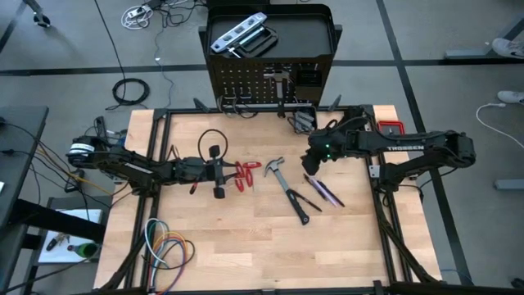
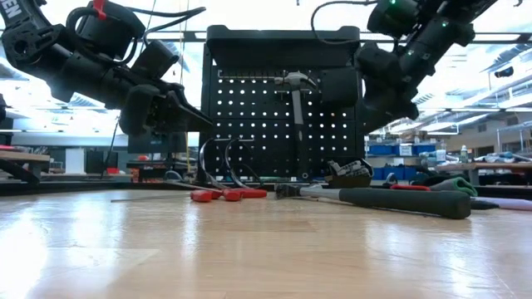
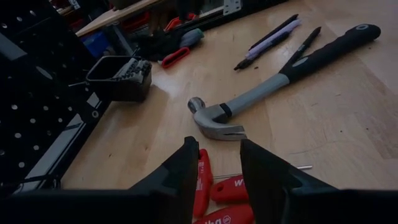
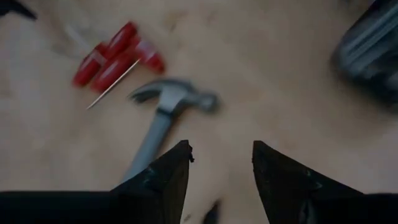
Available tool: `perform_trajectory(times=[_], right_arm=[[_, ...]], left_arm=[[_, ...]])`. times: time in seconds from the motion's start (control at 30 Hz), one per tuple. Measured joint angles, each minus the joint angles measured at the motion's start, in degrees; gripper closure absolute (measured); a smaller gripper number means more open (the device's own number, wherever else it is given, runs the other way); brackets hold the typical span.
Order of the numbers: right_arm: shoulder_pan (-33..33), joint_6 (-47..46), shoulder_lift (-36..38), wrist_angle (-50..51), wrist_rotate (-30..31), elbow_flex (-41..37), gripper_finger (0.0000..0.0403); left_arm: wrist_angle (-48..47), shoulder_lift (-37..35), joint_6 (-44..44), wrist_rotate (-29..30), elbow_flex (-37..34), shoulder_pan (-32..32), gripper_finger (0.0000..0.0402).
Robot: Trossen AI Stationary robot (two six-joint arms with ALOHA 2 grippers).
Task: Hang tools onto peg board
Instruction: Remove the left glasses from the peg board
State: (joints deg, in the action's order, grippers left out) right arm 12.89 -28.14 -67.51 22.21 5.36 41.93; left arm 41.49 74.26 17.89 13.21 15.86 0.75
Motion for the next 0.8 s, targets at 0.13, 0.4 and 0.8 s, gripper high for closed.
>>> perform_trajectory(times=[0.13,0.4,0.8], right_arm=[[-2.11,3.99,0.16,-2.62,10.91,-0.02,0.0223],[-7.26,4.94,0.14,-6.85,28.66,-0.02,0.0223],[-6.83,8.21,0.14,-23.09,15.82,-0.04,0.0223]], left_arm=[[-0.24,-0.01,0.0,0.0,0.0,0.0,0.028],[-1.34,0.0,-0.2,0.49,0.0,0.0,0.028],[-1.64,0.0,-9.21,0.18,0.0,0.0,0.028]])
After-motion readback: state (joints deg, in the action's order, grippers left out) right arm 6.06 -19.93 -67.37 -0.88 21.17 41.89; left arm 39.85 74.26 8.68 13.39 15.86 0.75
